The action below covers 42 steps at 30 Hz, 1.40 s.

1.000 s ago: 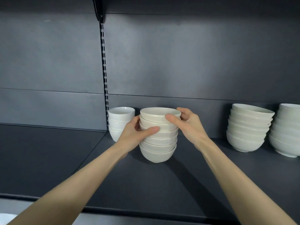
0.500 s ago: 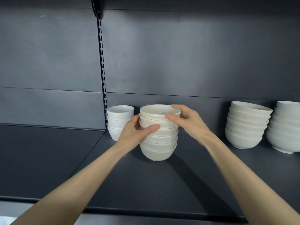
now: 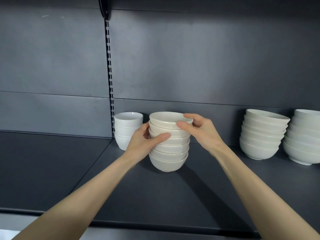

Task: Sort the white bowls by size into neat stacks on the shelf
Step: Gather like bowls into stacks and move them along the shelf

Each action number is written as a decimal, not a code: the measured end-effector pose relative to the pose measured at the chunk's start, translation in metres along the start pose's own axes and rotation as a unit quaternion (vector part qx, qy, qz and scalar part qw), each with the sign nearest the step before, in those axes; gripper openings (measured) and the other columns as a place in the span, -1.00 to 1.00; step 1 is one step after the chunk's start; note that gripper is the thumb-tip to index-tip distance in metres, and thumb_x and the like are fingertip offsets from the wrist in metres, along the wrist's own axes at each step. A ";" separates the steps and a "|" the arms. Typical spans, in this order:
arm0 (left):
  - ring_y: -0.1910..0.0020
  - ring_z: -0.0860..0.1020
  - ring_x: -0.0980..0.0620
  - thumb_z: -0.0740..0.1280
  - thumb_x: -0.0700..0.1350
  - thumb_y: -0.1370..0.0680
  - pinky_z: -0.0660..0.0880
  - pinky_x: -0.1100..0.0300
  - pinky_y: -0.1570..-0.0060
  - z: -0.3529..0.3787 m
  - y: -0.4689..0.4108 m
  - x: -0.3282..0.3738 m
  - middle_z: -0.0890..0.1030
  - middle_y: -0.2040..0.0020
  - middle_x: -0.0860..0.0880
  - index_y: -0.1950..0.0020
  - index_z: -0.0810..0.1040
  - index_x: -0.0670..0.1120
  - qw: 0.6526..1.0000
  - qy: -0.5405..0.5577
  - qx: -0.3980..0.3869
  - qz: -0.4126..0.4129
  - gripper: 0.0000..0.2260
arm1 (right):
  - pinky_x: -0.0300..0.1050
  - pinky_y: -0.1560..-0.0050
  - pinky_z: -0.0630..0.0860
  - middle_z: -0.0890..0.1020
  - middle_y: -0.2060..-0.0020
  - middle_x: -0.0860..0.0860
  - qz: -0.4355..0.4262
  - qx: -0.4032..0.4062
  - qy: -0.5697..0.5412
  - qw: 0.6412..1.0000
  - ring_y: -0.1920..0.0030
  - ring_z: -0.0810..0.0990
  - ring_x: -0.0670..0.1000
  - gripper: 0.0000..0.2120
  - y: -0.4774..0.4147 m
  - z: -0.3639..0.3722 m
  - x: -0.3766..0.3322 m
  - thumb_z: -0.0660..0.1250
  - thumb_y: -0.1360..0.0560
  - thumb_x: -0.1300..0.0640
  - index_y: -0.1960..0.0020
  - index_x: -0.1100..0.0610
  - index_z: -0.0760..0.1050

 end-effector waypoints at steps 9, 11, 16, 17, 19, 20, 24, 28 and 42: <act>-0.05 0.56 0.38 0.47 -0.06 -0.41 0.48 0.47 0.04 0.000 0.003 0.001 0.63 -0.02 0.32 -0.16 0.45 0.18 0.999 -0.030 -0.037 -0.005 -0.61 | -0.14 -0.21 0.48 0.57 -0.19 -0.06 0.001 -0.017 0.010 1.000 -0.21 0.53 -0.05 -0.22 0.002 0.003 0.001 0.46 -0.25 -0.22 -0.39 0.05 0.39; -0.08 0.55 0.37 0.49 0.03 -0.34 0.48 0.45 0.02 -0.001 0.003 0.000 0.61 -0.07 0.29 -0.19 0.44 0.20 0.998 -0.041 -0.043 -0.007 -0.54 | -0.04 -0.25 0.49 0.56 -0.21 -0.07 0.002 -0.021 0.008 1.000 -0.22 0.53 -0.04 -0.20 0.003 0.003 -0.001 0.45 -0.25 -0.23 -0.41 0.04 0.36; -0.28 0.49 0.20 0.62 0.14 -0.19 0.47 0.21 -0.22 -0.005 0.002 -0.012 0.52 -0.30 0.18 -0.44 0.31 0.07 0.996 -0.058 -0.050 -0.035 -0.11 | 0.06 -0.34 0.42 0.46 -0.35 -0.05 0.020 -0.044 -0.005 0.999 -0.32 0.46 -0.01 0.01 0.006 0.005 0.001 0.49 -0.20 -0.24 -0.52 -0.01 0.13; -0.30 0.48 0.17 0.62 0.16 -0.17 0.45 0.17 -0.26 -0.006 0.003 -0.014 0.51 -0.32 0.16 -0.45 0.30 0.05 0.996 -0.061 -0.050 -0.040 -0.08 | 0.08 -0.36 0.41 0.42 -0.39 -0.05 0.025 -0.053 -0.008 0.998 -0.35 0.43 0.00 0.08 0.007 0.006 0.002 0.50 -0.15 -0.25 -0.54 -0.02 0.08; -0.24 0.52 0.19 0.62 0.07 -0.21 0.47 0.26 -0.20 -0.007 0.004 -0.015 0.56 -0.25 0.14 -0.38 0.39 0.01 0.996 -0.066 -0.049 -0.040 -0.21 | 0.11 -0.36 0.39 0.37 -0.43 -0.05 0.033 -0.063 -0.011 0.997 -0.39 0.39 0.00 0.15 0.009 0.008 0.004 0.51 -0.12 -0.24 -0.56 -0.02 0.02; -0.19 0.54 0.22 0.61 -0.03 -0.27 0.50 0.33 -0.11 -0.007 0.004 -0.015 0.59 -0.20 0.15 -0.32 0.44 0.00 0.996 -0.069 -0.046 -0.038 -0.32 | 0.11 -0.36 0.40 0.37 -0.43 -0.05 0.035 -0.063 -0.013 0.997 -0.39 0.39 0.01 0.14 0.009 0.008 0.005 0.52 -0.14 -0.20 -0.56 0.00 0.01; 0.00 0.59 0.35 0.55 -0.23 -0.36 0.50 0.44 0.08 -0.008 0.004 -0.011 0.61 -0.09 0.17 -0.14 0.50 0.07 0.996 -0.072 -0.040 -0.030 -0.56 | 0.07 -0.33 0.44 0.45 -0.32 -0.09 0.031 -0.047 -0.012 0.998 -0.33 0.45 -0.01 -0.05 0.008 0.006 0.005 0.54 -0.32 -0.02 -0.54 0.08 0.09; 0.01 0.60 0.31 0.55 -0.24 -0.35 0.52 0.41 0.05 -0.008 0.002 -0.009 0.63 -0.06 0.16 -0.10 0.52 0.08 0.997 -0.062 -0.035 -0.031 -0.58 | 0.00 -0.28 0.48 0.50 -0.16 -0.21 0.025 -0.037 -0.020 0.999 -0.24 0.49 -0.10 -0.18 0.010 0.006 0.005 0.52 -0.36 0.02 -0.50 0.08 0.20; -0.26 0.50 0.24 0.60 -0.02 -0.27 0.49 0.31 -0.17 -0.009 0.009 -0.027 0.51 -0.31 0.21 -0.44 0.30 0.07 0.992 -0.069 -0.087 -0.061 -0.18 | 0.04 -0.33 0.42 0.37 -0.40 -0.14 0.034 -0.053 -0.016 0.998 -0.37 0.38 -0.06 0.00 0.014 0.008 0.006 0.48 -0.22 -0.19 -0.54 -0.01 0.10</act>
Point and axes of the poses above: each hand's wrist, its own y-axis away from the middle knuckle, its own z-axis out of the palm, x = y × z, the point moved 7 cm from there along -y, towards the middle knuckle
